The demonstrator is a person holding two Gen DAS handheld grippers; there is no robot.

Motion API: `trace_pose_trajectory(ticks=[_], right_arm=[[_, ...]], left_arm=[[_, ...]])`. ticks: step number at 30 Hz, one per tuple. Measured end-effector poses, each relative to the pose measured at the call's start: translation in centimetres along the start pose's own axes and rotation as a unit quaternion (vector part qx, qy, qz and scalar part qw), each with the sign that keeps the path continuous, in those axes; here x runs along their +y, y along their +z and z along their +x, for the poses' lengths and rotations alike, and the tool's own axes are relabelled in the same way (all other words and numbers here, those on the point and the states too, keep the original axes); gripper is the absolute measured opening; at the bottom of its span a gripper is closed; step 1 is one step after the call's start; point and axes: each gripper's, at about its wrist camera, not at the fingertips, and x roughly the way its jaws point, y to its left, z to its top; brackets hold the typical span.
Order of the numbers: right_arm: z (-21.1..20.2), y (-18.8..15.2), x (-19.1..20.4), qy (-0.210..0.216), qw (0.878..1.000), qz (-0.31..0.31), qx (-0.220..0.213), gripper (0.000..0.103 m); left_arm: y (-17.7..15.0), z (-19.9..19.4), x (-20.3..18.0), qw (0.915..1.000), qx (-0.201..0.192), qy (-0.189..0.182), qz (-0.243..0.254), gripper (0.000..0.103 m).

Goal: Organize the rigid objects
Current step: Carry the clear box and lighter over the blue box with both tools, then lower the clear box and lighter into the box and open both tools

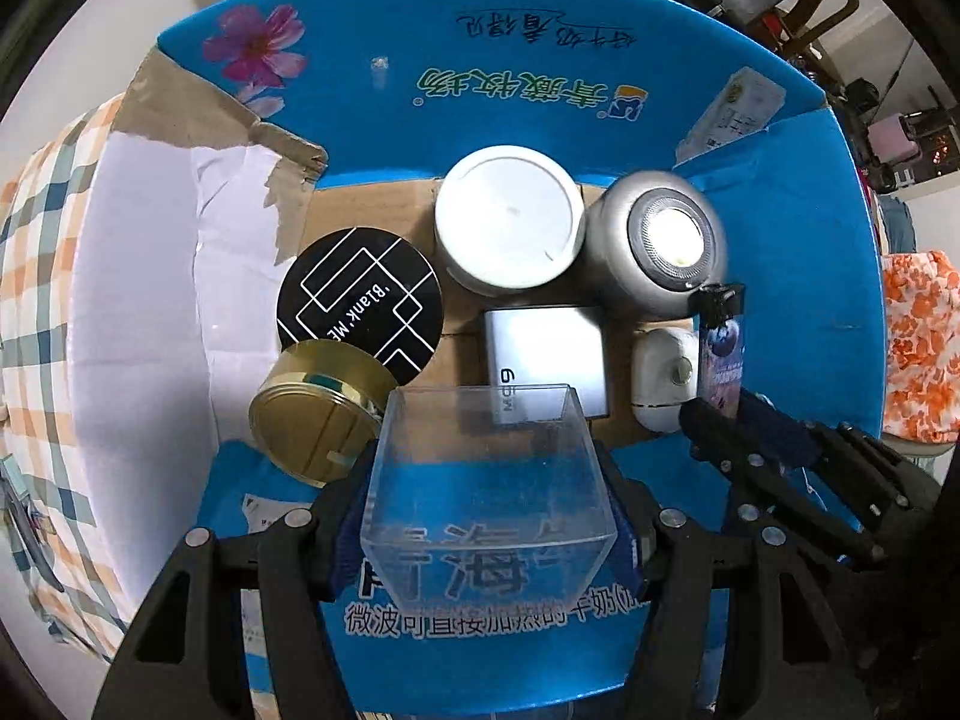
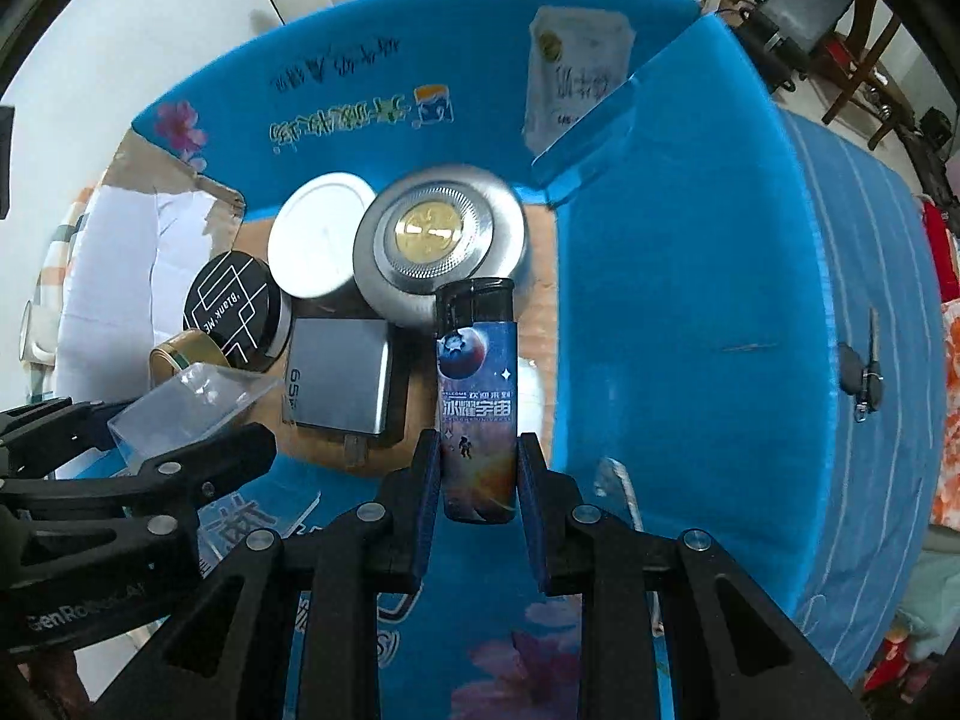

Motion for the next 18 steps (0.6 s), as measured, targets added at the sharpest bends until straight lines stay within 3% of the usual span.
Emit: trace_pose_trajectory(ticks=[12, 15, 16, 18], right_arm=[[1.6, 0.0, -0.8, 0.032, 0.999, 0.013, 0.042, 0.027], [0.8, -0.1, -1.2, 0.038, 0.998, 0.016, 0.044, 0.035], [0.2, -0.3, -1.4, 0.041, 0.998, 0.016, 0.040, 0.036], [-0.9, -0.6, -1.6, 0.041, 0.999, 0.008, 0.033, 0.039]], left_arm=[[-0.5, 0.2, 1.9, 0.9991, 0.020, -0.017, -0.034, 0.064], [-1.1, -0.3, 1.8, 0.9990, 0.016, -0.018, -0.037, 0.065], [-1.3, -0.6, 1.9, 0.9989, 0.014, -0.020, -0.041, 0.068], [-1.8, -1.6, 1.8, 0.9985, 0.007, -0.027, -0.047, 0.088]])
